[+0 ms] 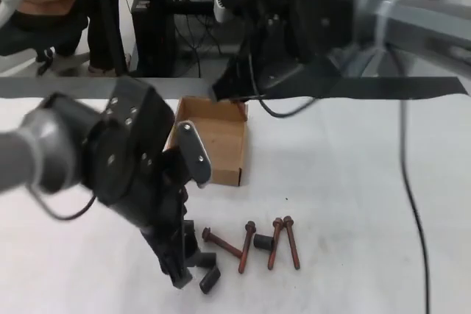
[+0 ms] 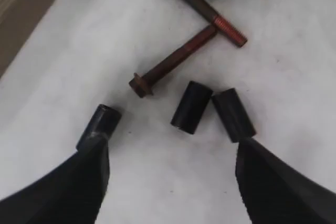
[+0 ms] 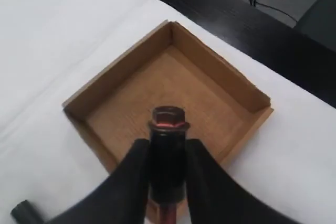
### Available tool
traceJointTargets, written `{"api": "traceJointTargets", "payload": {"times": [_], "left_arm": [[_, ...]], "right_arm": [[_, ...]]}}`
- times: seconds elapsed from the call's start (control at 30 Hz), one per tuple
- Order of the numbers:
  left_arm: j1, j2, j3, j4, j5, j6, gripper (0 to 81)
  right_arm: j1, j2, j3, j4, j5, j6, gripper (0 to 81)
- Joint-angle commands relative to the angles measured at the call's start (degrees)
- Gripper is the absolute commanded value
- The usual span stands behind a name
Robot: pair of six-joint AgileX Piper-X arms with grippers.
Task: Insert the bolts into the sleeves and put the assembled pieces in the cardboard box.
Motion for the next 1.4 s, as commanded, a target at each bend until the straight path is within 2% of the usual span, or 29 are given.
{"api": "traceJointTargets", "payload": {"times": [0.0, 0.1, 0.2, 0.37, 0.4, 0.43, 0.53, 0.6, 0.63, 0.67, 0.8, 0.9, 0.97, 1.03, 1.07, 1.17, 1.27, 1.3, 1.37], "left_arm": [[1.0, 3.5, -3.8, 2.7, -2.9, 8.1, 63.4], [1.7, 6.0, -5.6, 2.5, -5.4, 13.5, 63.4], [2.4, 8.1, -6.7, 2.2, -8.0, 17.8, 63.4], [2.7, 11.7, -7.2, -1.7, -7.9, 20.0, 63.4], [2.7, 12.4, -7.1, -1.9, -8.0, 20.4, 63.4], [2.7, 13.3, -7.1, -1.9, -8.0, 20.9, 63.4], [2.7, 15.8, -7.4, -2.8, -8.6, 22.4, 63.4], [2.7, 17.4, -8.1, -2.7, -10.8, 23.9, 63.4], [2.7, 18.1, -8.4, -2.7, -12.0, 24.4, 63.4], [2.7, 18.7, -9.1, -2.4, -12.0, 24.6, 63.4], [2.6, 19.5, -10.7, -1.7, -12.3, 25.1, 62.0], [2.6, 19.5, -11.1, -0.7, -13.4, 25.8, 49.7], [2.6, 19.5, -11.1, 0.7, -13.6, 26.2, 31.9], [2.6, 19.5, -11.1, 1.7, -13.6, 26.2, 7.6], [2.6, 19.5, -11.1, 1.7, -13.0, 26.2, 2.1], [2.3, 19.5, -11.1, 1.3, -10.8, 25.7, 0.6], [1.7, 19.5, -11.1, 0.9, -7.4, 23.5, 0.4], [1.5, 19.5, -11.1, 0.9, -7.0, 22.9, 1.8], [1.1, 19.5, -11.1, 0.6, -6.4, 22.8, 10.1]], "right_arm": [[-1.0, 5.6, -6.0, 1.2, -1.3, 1.2, 0.6], [-1.1, 10.1, -9.6, 0.5, -1.6, 0.9, 0.6], [-1.1, 14.1, -11.9, -0.4, -4.8, 1.1, 0.6], [-1.3, 18.5, -13.2, -0.4, -6.1, 3.8, 0.4], [-1.3, 18.7, -13.2, -0.4, -6.5, 4.2, 3.1], [-1.3, 18.8, -13.2, -0.2, -6.8, 4.1, 7.1], [-1.3, 18.3, -13.4, -0.8, -6.8, 4.6, 30.2], [-1.5, 17.4, -14.2, -0.8, -6.8, 6.3, 49.0], [-1.6, 16.9, -14.6, -0.8, -6.8, 6.8, 54.6], [-1.7, 15.7, -14.9, -0.8, -6.8, 7.7, 56.3], [-1.7, 10.7, -15.1, 0.5, -6.8, 8.2, 56.1], [-2.0, 5.5, -15.1, 6.7, -5.9, 8.4, 55.6], [-2.4, 2.5, -15.1, 14.3, -4.0, 8.4, 54.2], [-2.5, -0.2, -15.1, 25.6, 0.9, 8.3, 51.9], [-2.5, -1.1, -15.1, 30.2, 3.0, 7.2, 51.7], [-2.5, -1.8, -14.2, 44.0, 9.8, 5.6, 51.7], [-2.5, -1.8, -9.8, 47.2, 9.4, 5.3, 51.7], [-2.5, -1.8, -7.6, 46.3, 8.9, 5.3, 51.7], [-2.7, -1.7, -3.3, 44.1, 7.2, 5.3, 51.7]]}}
